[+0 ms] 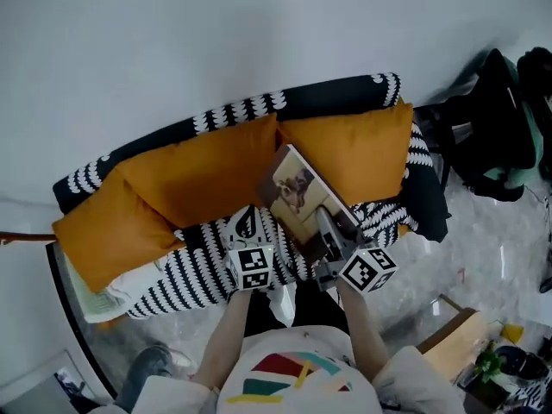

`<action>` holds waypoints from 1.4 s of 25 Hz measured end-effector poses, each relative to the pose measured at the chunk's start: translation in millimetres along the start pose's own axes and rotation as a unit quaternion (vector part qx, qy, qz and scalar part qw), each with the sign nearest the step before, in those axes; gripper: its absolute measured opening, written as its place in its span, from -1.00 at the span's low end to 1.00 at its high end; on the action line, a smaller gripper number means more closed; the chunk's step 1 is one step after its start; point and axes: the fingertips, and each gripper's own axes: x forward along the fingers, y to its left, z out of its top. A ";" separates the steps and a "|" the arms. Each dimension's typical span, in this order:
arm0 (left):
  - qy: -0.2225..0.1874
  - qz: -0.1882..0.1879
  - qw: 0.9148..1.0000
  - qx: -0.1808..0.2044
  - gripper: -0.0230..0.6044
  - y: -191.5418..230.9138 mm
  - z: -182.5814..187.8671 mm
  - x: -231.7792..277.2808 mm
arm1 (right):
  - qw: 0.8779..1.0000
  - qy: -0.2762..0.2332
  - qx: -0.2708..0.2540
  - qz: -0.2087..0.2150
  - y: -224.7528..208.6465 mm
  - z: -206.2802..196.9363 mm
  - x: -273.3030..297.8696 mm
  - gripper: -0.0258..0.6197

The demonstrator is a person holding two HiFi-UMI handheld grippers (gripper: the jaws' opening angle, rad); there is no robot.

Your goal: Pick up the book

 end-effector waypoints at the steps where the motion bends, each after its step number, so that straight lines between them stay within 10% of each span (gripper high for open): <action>1: -0.024 -0.017 1.000 0.008 -0.91 -12.0 22.0 -5.8 | 1.000 -0.014 -0.010 -0.003 8.6 10.3 -4.0 -0.44; 12: -0.255 -0.099 0.961 0.034 -0.91 -52.9 226.1 -113.0 | 0.979 -0.126 -0.153 0.035 119.3 105.6 -32.5 -0.44; 21: -0.337 -0.095 0.933 0.078 -0.91 -60.7 280.4 -134.5 | 0.966 -0.173 -0.184 0.061 147.3 137.3 -36.7 -0.44; 35: -0.329 -0.045 0.941 0.060 -0.91 -38.0 273.9 -144.4 | 0.962 -0.157 -0.215 0.054 151.7 134.4 -40.4 -0.44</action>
